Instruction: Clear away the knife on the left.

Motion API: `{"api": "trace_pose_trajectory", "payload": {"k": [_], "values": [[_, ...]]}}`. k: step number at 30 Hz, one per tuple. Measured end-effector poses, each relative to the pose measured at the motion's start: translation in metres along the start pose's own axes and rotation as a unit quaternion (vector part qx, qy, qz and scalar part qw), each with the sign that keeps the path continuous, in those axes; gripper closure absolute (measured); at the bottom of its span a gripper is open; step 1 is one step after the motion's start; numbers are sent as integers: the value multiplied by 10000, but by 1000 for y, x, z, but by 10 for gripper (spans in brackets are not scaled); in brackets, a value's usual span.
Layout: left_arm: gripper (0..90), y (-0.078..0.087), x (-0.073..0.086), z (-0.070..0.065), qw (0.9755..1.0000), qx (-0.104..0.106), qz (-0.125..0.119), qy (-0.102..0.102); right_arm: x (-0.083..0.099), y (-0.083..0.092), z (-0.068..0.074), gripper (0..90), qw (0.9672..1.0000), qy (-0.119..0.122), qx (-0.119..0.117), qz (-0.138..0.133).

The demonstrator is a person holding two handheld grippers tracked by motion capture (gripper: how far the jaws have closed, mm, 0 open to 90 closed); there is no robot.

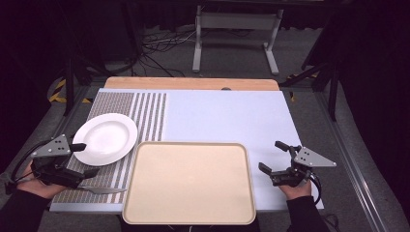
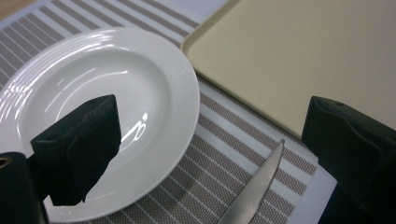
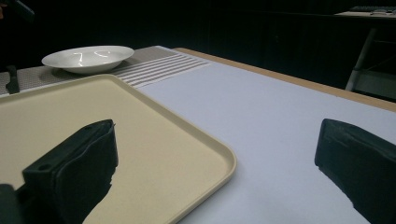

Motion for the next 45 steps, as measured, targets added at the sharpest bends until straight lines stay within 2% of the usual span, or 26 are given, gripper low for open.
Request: {"api": "trace_pose_trajectory", "payload": {"k": [3,6,7,8,11,13,17,18,21,25,30,33,34,35,36,37,39,40,45], "values": [[59,1,0,2,10000,-1,77,-23,0,-1,0,6,10000,0,-7,77],[69,1,0,2,9994,-10,298,-189,0,-3,0,17,9999,30,-55,108],[71,1,0,2,9994,-10,298,-189,0,-3,0,17,9999,30,-55,108],[71,1,0,2,9987,13,421,-273,0,-3,0,22,9999,56,-65,128],[71,1,1,3,9981,13,515,-326,-1,-3,0,40,9997,120,-138,185],[72,1,2,4,9975,129,590,-361,-1,-3,0,50,9994,145,-194,231],[86,0,5,2,9944,297,838,-570,-2,-4,1,51,9994,144,-192,230],[85,-1,6,3,9938,247,877,-634,-2,-4,1,50,9995,148,-185,226],[76,-2,8,5,9935,344,891,-616,-2,-4,1,49,9995,144,-170,233],[88,-3,14,7,9911,435,1039,-709,-2,-3,0,47,9995,150,-154,230],[100,-7,20,7,9847,561,1386,-897,-2,-3,0,46,9995,139,-168,215],[107,-10,22,7,9793,629,1644,-995,-2,-4,0,46,9995,133,-199,222],[107,-11,23,7,9774,594,1725,-1067,-2,-4,1,46,9995,135,-203,222],[107,-12,24,8,9743,626,1852,-1123,-2,-4,1,46,9995,137,-195,221],[100,-13,24,8,9729,614,1911,-1144,-2,-4,1,46,9995,135,-205,222],[95,-16,26,10,9695,624,2059,-1171,-2,-4,1,47,9994,134,-208,225],[93,-20,29,11,9644,614,2248,-1248,-2,-4,1,47,9994,136,-214,231],[97,-20,29,11,9644,614,2248,-1248,-2,-4,1,47,9994,136,-214,231],[116,-26,35,13,9557,723,2503,-1369,-2,-4,2,46,9993,157,-258,209]]}}
Point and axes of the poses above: each handheld gripper's, and its own axes: y roughly backward along the jaws, x roughly out of its underside, z roughly to its left, the point moved 2 cm from there along -y, roughly forward along the jaws, and after that the axes turned 7 degrees about -x, right-handed, at the moved point
